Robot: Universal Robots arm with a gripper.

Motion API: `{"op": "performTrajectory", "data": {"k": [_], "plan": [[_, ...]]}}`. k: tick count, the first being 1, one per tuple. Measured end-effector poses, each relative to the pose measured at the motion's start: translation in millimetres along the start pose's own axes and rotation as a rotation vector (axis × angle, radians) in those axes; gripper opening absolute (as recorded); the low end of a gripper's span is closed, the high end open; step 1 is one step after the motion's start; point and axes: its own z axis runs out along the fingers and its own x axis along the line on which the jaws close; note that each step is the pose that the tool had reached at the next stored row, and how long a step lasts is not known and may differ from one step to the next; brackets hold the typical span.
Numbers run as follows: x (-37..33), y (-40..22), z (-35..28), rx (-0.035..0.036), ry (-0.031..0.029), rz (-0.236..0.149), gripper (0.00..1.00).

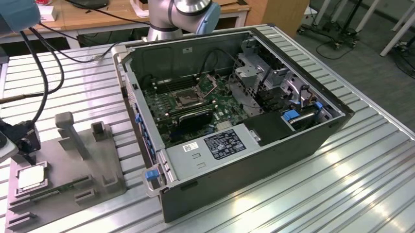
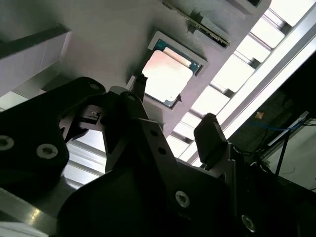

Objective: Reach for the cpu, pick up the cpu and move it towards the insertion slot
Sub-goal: 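Pick up the cpu and move it towards the insertion slot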

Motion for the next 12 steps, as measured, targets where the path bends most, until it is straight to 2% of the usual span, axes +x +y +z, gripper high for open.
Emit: {"op": "performTrajectory", "data": {"k": [5,12], "plan": [[-2.6,-1.6,6.0,0.0,-0.0001,0.0,0.66],[-3.0,-2.2,6.7,0.0001,0.0,0.0,0.66]]}}
